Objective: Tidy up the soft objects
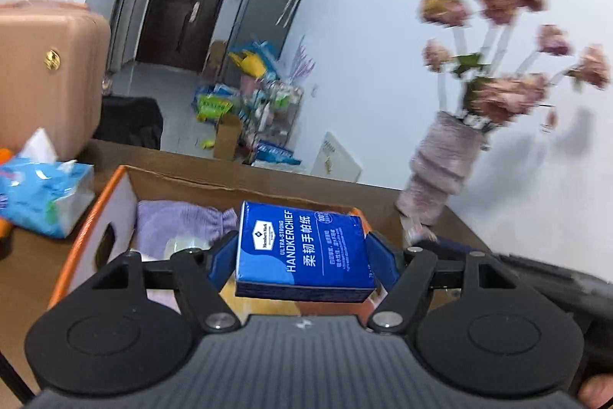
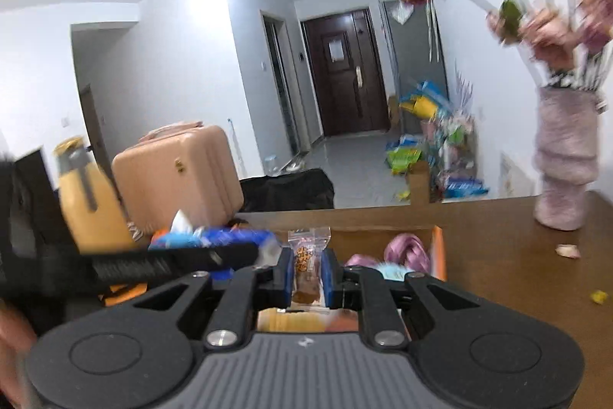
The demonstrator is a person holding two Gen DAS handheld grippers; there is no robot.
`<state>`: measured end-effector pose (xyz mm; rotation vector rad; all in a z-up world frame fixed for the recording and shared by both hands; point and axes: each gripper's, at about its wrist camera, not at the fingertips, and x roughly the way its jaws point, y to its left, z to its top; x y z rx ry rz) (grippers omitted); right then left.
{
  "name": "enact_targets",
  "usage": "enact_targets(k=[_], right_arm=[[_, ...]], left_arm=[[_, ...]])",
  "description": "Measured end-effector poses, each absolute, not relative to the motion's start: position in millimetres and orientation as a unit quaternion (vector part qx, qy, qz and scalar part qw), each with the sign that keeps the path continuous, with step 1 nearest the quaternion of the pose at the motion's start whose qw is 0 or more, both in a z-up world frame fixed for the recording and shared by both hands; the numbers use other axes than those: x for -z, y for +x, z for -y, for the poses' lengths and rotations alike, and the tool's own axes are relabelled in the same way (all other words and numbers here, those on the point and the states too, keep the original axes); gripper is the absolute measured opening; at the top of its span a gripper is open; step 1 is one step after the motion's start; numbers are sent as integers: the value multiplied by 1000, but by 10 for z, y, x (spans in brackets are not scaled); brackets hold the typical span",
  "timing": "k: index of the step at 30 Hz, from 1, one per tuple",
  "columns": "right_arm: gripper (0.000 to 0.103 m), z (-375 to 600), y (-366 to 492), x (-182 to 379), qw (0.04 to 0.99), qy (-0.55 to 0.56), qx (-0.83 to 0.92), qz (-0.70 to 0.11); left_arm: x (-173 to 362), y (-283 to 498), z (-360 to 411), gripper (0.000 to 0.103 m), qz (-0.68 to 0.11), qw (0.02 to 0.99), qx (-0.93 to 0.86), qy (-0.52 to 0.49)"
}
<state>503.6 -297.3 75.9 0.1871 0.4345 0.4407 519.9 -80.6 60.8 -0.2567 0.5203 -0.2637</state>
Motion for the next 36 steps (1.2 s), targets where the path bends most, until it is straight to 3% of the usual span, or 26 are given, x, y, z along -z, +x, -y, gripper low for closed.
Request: enact_targets(k=[8, 10, 14, 17, 25, 33, 36], right_arm=[[14, 2699, 6625, -453, 922, 120, -205, -307], [14, 2591, 6893, -283, 912, 120, -205, -335], [21, 2427, 7112, 15, 903, 121, -196, -362], [35, 2392, 7131, 91, 905, 127, -190, -358], [38, 2529, 6900, -218, 918, 124, -179, -333], [45, 2754, 6347, -909, 937, 104, -168, -289], [54, 2850, 6070, -1159, 944, 95, -164, -270]], left_arm=[[-44, 6248, 695, 73, -346, 925, 92, -130], [28, 6318, 681, 83, -347, 927, 82, -118], [62, 6421, 588, 89, -353, 924, 86, -122], [32, 6404, 509, 92, -354, 921, 100, -127], [-239, 6202, 353, 93, -332, 932, 79, -119], [-896, 5732, 263, 95, -284, 952, 62, -97], [-1144, 5479, 272, 98, -258, 960, 61, -84]])
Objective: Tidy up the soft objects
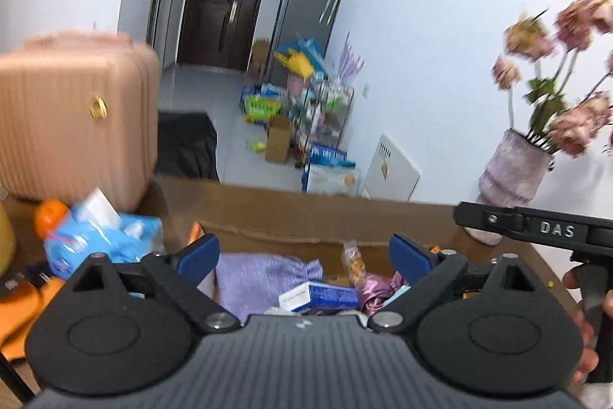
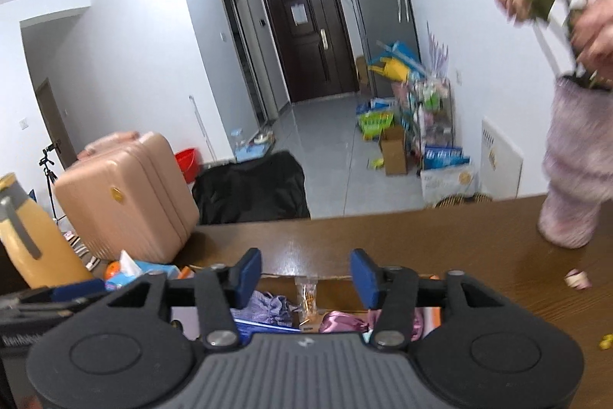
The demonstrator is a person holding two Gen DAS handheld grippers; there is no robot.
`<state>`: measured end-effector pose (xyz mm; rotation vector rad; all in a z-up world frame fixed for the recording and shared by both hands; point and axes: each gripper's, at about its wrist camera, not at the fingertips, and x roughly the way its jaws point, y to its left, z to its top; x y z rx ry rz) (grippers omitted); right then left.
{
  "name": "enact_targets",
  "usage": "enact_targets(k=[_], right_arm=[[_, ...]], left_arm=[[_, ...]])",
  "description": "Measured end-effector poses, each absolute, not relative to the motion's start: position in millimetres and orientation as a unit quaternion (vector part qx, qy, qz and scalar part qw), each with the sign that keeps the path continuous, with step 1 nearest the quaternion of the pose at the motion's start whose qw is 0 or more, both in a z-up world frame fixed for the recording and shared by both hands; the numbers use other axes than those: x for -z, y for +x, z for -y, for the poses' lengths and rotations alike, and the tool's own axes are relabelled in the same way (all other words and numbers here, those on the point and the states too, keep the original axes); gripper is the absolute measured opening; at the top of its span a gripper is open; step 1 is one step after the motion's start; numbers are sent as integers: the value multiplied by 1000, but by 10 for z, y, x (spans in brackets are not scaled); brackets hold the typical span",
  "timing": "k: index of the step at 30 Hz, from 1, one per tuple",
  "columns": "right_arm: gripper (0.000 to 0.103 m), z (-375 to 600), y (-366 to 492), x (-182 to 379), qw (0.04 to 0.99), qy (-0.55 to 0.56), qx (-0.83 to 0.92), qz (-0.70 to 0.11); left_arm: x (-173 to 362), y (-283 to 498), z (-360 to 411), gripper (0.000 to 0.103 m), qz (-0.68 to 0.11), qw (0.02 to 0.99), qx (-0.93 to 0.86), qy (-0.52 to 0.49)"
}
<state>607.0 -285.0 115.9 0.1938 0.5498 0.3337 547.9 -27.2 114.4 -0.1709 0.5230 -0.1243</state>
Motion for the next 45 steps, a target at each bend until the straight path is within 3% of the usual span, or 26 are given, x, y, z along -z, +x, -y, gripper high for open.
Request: enact_targets(k=[15, 17, 26, 45], right_arm=[[70, 3074, 4898, -1538, 962, 42, -132, -236], [79, 3074, 4709, -1520, 968, 41, -126, -215], [85, 2942, 3728, -1182, 985, 9, -106, -132], [96, 2682, 1095, -322, 990, -5, -107, -87]], left_arm=[[-1561, 4422, 341, 103, -190, 981, 41, -19], [-1522, 4283, 337, 103, -169, 985, 36, -11], [-1111, 3507, 159, 103, -117, 992, 41, 6], [-524, 991, -246, 103, -54, 998, -5, 32]])
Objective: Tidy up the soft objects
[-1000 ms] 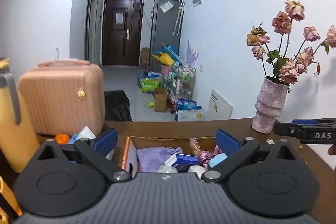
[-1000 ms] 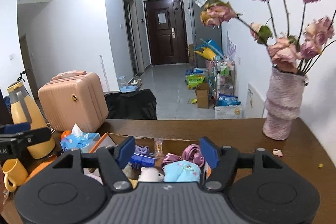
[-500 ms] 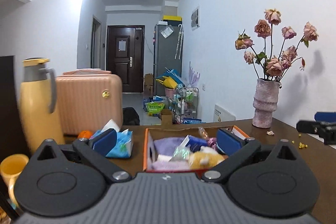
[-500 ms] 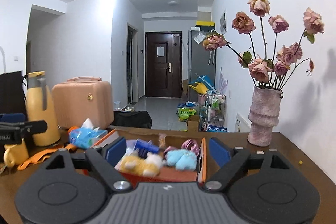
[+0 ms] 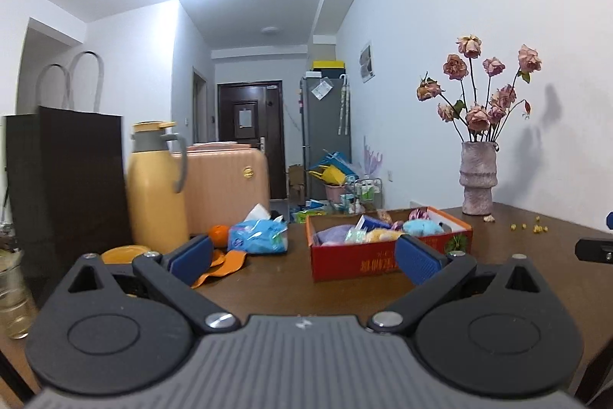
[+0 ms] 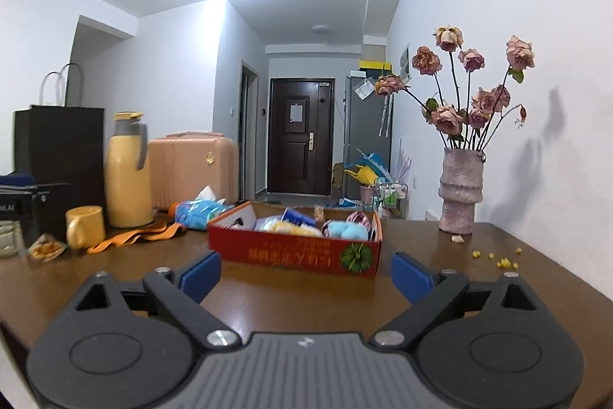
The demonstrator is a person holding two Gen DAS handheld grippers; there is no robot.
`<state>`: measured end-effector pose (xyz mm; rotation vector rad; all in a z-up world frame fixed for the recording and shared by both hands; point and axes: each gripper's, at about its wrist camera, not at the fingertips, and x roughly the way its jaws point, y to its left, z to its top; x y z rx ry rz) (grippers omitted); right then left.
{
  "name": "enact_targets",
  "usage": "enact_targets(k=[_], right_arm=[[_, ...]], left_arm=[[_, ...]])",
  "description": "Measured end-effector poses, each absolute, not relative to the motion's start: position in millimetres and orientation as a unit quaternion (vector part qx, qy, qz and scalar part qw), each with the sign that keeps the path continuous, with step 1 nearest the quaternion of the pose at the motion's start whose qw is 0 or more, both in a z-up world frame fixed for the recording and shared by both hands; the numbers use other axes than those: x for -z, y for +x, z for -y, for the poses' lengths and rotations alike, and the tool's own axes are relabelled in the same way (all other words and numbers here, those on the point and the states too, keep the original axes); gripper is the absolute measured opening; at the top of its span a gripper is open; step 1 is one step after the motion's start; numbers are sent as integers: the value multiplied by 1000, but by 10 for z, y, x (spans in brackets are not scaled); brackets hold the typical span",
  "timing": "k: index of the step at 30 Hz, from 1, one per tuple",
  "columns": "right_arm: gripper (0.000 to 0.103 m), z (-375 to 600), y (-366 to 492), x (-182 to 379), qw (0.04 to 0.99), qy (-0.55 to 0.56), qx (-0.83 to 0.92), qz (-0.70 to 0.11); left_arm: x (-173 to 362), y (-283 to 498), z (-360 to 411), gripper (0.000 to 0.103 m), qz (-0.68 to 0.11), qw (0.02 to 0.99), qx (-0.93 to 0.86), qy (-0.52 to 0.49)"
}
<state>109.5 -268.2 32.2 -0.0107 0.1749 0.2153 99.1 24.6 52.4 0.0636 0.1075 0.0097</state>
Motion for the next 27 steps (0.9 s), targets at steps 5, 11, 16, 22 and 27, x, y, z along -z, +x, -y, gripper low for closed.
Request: enact_targets(k=[5, 11, 16, 22, 27], right_arm=[[103, 2655, 630, -244, 987, -41, -133, -84], [103, 2455, 360, -199, 983, -92, -125, -97], [103, 2408, 315, -159, 983, -74, -134, -106], [103, 2525, 315, -212, 986, -38, -129, -96], [103, 2573, 321, -244, 989, -27, -116, -83]], left_arm=[[-342, 408, -187, 103, -55, 998, -13, 41], [-257, 177, -99, 103, -60, 997, 4, 56], [-375, 190, -153, 103, -59, 998, 1, 17], [-380, 176, -143, 103, -59, 998, 2, 19], [-374, 175, -141, 103, -61, 998, 4, 21]])
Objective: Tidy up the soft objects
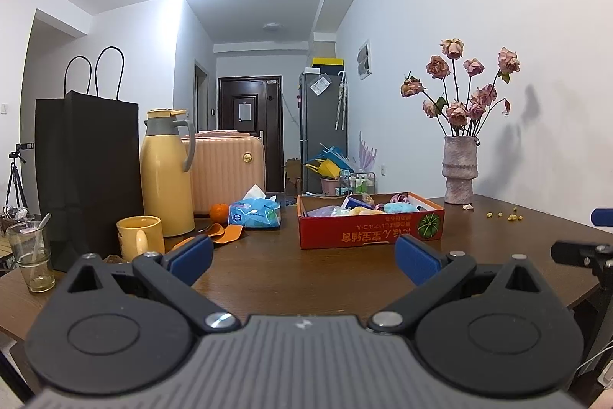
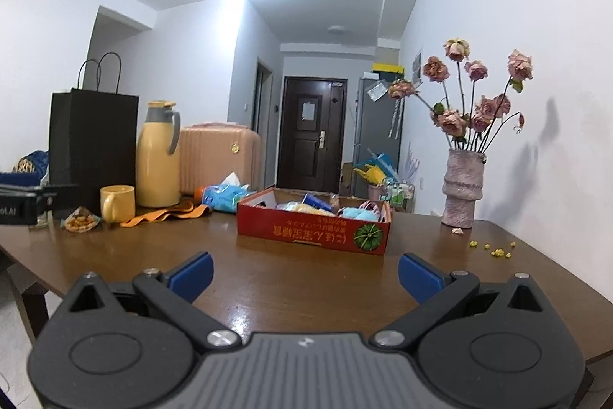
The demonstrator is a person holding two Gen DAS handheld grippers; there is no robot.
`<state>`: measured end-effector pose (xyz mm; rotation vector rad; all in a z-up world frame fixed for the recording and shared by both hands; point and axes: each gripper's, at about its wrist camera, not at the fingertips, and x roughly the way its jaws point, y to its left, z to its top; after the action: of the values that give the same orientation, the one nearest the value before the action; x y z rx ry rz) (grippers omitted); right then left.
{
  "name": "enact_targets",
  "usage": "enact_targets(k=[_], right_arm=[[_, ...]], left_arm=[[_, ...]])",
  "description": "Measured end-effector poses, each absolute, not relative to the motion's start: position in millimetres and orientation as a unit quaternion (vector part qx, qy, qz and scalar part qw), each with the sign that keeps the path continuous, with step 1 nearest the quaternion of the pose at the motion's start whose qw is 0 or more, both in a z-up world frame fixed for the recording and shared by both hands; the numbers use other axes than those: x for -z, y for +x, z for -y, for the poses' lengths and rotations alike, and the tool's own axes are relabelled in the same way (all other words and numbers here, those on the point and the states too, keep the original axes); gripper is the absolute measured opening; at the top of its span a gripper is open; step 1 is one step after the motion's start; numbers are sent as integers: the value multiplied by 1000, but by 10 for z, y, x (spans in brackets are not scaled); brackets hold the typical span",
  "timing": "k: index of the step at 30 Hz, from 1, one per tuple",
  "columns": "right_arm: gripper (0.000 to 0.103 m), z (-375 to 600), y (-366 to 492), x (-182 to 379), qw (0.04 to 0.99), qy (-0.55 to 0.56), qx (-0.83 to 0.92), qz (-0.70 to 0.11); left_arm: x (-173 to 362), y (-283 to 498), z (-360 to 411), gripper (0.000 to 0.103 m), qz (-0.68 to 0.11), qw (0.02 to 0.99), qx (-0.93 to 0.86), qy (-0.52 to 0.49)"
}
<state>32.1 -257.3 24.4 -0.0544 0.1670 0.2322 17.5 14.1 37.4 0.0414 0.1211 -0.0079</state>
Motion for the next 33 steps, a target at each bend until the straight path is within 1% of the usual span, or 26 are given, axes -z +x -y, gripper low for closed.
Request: enact_targets(k=[33], right_arm=[[103, 2571, 346, -214, 990, -17, -118, -79]], left_arm=[[-368, 196, -146, 103, -67, 998, 4, 19]])
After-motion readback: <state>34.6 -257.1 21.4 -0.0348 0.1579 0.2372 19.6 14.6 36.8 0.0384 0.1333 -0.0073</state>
